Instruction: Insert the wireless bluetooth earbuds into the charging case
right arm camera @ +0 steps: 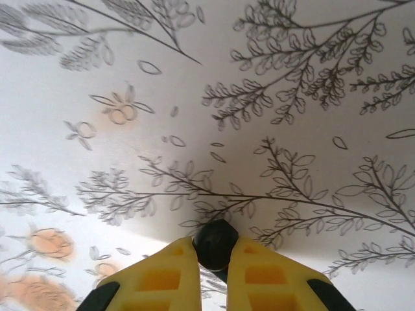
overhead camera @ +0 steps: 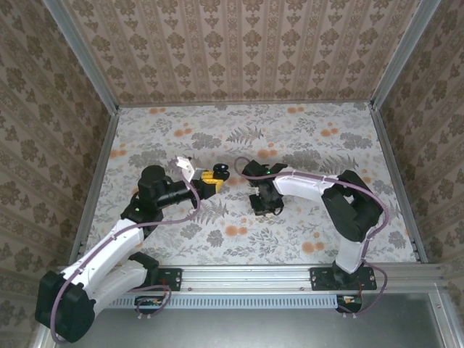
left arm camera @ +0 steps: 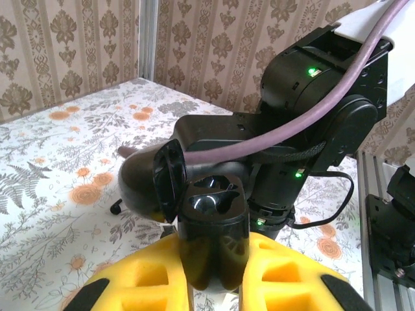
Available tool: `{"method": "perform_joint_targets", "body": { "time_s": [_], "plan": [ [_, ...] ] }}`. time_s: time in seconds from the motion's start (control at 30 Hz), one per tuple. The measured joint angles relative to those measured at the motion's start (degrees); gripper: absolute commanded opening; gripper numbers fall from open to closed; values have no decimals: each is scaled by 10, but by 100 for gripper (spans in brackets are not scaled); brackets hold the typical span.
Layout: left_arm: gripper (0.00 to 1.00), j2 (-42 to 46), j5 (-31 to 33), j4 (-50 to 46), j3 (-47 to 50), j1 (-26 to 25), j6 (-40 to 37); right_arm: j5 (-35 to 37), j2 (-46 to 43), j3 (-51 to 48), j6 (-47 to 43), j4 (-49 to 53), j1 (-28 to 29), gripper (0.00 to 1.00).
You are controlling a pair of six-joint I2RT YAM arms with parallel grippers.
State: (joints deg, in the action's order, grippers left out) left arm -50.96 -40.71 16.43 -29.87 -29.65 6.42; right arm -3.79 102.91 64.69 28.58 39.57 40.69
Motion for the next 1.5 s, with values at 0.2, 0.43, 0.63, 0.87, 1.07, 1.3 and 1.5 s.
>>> {"method": "perform_joint_targets", "body": {
  "time_s": [0.2, 0.43, 0.63, 0.87, 1.07, 1.3, 1.5],
  "plan": [
    [0, 1, 0, 24, 2, 0, 0, -32, -75, -26, 12, -42, -23, 10],
    [0, 0, -2, 61, 10, -5, 0, -58, -169, -54, 26, -76, -42, 9],
    [0, -7, 0, 84, 10, -17, 0, -94, -269, -67, 38, -122, -45, 10],
    [0, -21, 21, 102, 10, -40, 0, -132, -356, -68, 65, -197, -44, 11],
    [0, -26, 68, 118, 10, -60, 0, -134, -407, -74, 96, -275, -28, 13],
    [0, -26, 117, 141, 10, -81, 0, -121, -421, -74, 111, -345, 10, 13],
    [0, -27, 140, 150, 10, -90, 0, -108, -399, -61, 111, -371, 32, 13]
  ]
}}
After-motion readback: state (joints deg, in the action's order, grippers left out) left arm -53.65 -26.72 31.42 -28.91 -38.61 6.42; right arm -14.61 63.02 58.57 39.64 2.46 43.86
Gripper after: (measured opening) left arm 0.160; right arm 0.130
